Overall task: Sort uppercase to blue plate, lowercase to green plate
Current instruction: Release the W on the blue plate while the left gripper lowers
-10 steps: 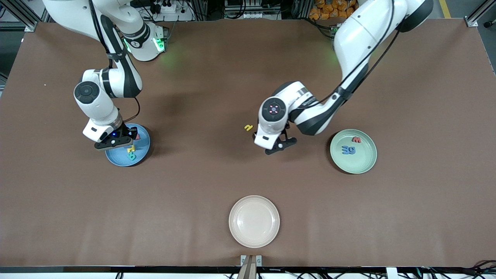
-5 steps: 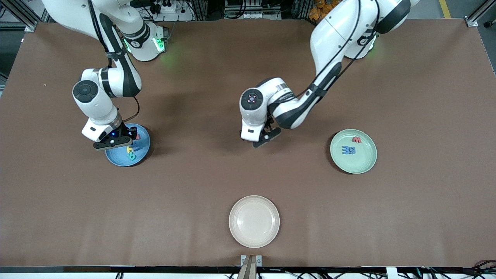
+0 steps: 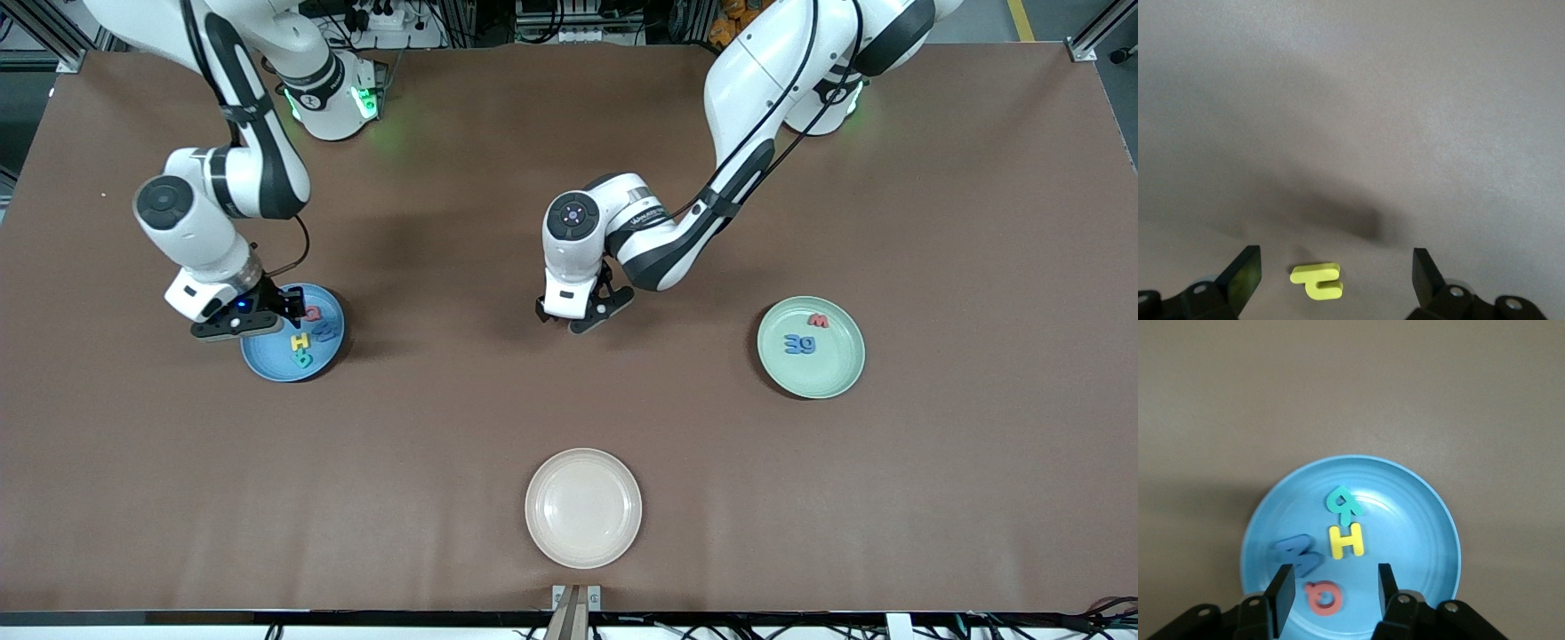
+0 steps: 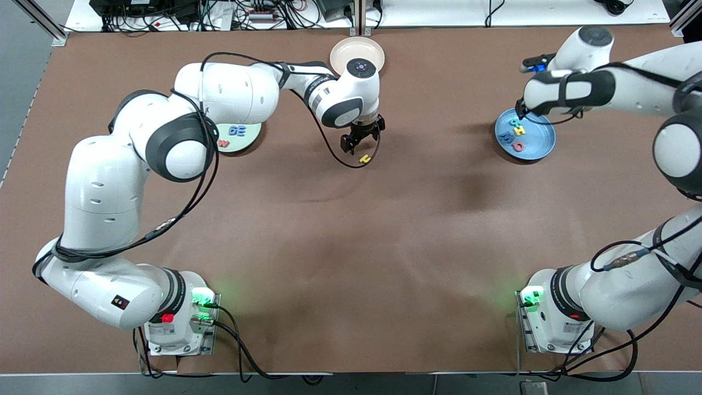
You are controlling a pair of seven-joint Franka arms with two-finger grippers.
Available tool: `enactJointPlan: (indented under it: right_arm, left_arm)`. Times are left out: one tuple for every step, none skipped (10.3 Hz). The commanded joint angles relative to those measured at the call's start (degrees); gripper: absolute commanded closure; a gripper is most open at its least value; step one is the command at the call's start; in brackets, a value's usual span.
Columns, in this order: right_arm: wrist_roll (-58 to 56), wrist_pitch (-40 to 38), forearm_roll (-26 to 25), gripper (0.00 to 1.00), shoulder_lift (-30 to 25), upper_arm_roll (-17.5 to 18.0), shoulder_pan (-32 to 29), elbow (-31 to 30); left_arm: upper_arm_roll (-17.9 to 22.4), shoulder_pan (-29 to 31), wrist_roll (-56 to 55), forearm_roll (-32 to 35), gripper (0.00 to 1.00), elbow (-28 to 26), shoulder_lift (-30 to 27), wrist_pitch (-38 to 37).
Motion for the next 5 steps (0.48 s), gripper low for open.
enactJointPlan:
  right_arm:
    - [-0.5, -13.2, 3.4, 0.4, -2.1, -1.0, -0.3, 9.3]
    - [-0.3, -17.2, 3.4, 0.4, -2.0, -1.1, -0.4, 13.4]
    - [-0.2, -20.1, 3.5, 0.4, -1.9, -1.1, -0.4, 17.1]
    - [-0.2, -23.4, 3.4, 0.4, -1.7, -1.0, -0.7, 20.9]
    - [-0.2, -26.8, 3.4, 0.41, -1.3, -0.5, -1.9, 24.5]
  left_arm:
    - [0.8, -1.7, -2.0, -0.3, 0.0, -1.4, 0.0, 2.1]
    - [0.9, -1.6, -1.9, -0.3, 0.0, -2.6, -0.2, 3.4]
    - [0.8, -1.4, -2.0, -0.3, 0.0, -3.5, -0.3, 3.7]
    - [0.8, -1.6, -2.0, -0.3, 0.0, -4.4, -0.4, 3.7]
    - [0.8, -1.6, -2.4, -0.3, 0.0, -4.7, -0.4, 3.7]
